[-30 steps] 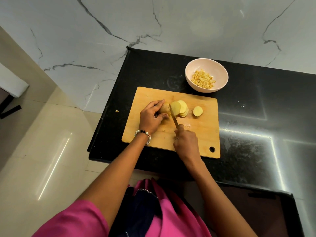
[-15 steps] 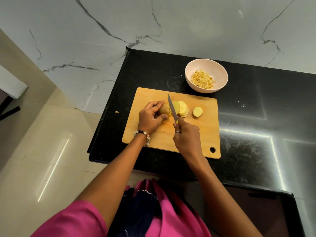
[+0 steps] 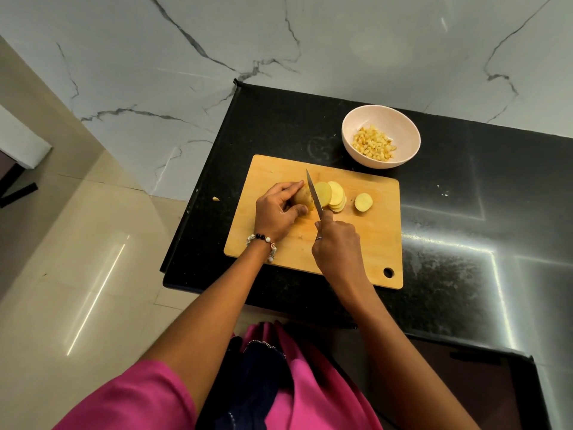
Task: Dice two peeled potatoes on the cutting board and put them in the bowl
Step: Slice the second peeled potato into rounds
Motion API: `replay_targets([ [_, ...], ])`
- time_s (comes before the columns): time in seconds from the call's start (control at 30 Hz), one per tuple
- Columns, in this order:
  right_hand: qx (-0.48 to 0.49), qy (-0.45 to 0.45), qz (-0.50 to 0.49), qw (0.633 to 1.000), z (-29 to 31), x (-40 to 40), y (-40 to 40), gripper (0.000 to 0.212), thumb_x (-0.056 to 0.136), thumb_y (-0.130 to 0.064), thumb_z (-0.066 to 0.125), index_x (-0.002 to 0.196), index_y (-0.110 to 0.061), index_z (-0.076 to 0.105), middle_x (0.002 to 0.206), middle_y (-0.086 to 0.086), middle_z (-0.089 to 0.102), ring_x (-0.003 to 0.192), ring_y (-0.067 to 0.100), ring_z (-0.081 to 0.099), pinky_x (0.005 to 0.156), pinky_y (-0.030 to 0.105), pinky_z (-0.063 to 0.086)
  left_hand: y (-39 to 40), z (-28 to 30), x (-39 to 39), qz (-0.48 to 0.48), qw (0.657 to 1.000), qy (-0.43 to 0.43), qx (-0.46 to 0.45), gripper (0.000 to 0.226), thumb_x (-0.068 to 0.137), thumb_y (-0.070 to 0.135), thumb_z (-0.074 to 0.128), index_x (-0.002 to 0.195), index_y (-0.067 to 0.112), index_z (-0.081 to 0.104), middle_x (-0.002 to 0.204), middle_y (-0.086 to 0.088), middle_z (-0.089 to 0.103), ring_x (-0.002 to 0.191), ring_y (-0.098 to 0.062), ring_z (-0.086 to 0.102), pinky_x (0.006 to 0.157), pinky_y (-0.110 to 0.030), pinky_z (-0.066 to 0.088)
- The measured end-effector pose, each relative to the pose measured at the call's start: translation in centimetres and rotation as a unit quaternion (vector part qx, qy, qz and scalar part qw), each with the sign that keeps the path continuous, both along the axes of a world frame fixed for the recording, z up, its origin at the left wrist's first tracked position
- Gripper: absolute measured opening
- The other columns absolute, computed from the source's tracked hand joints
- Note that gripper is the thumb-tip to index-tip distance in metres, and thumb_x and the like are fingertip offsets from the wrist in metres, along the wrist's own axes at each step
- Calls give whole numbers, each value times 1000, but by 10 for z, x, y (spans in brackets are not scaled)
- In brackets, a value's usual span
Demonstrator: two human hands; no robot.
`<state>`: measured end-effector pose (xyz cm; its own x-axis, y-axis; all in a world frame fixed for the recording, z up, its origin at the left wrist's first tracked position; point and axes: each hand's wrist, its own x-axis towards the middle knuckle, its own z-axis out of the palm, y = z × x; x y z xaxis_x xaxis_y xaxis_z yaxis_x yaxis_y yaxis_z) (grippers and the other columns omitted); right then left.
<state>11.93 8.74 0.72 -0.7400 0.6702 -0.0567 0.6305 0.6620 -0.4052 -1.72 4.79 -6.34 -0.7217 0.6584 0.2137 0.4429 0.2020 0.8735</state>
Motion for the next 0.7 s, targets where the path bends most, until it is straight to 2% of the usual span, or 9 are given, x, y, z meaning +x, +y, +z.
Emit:
replay_targets([
  [0.13,32,-33,14,999,4,-6,-1,35,93,0,37,127,2,43,104,23,62,88,41,59,64,38,40,0,0,-1,-5,1000,8,3,54,72,11,79,123,8,61,120,-5,62,109,-10,55,89,-8,45],
  [0.23,49,-47,32,997,14,-14,1,30,96,-3,32,122,3,45,103,24,60,89,42,58,63,36,32,1,-1,-1,-5,1000,20,7,52,72,8,77,122,7,62,118,-7,63,108,-12,57,90,-11,46],
  [0.4,74,-25,52,996,21,-22,-4,28,97,1,31,114,4,53,101,23,58,88,40,60,62,35,33,1,-1,0,7,999,38,13,48,72,7,73,119,6,64,114,-9,65,104,-17,60,87,-19,51],
  [0.5,84,-34,48,995,13,-12,-12,32,95,5,31,121,8,49,98,24,57,83,41,60,60,35,33,3,-3,3,12,999,42,6,51,69,5,77,118,8,65,113,-7,65,104,-14,58,87,-10,46],
  [0.57,81,-24,52,995,8,-12,-14,31,93,8,32,118,10,50,94,25,57,79,41,61,57,35,33,3,-3,2,16,999,46,5,51,69,5,78,118,8,65,112,-7,65,103,-12,58,86,-6,44],
  [0.7,98,-20,54,994,-6,-29,-6,32,97,0,31,121,0,52,106,17,58,88,33,62,59,31,32,4,-5,1,24,998,53,7,47,72,6,76,118,6,65,111,-9,66,100,-12,58,83,-5,45],
])
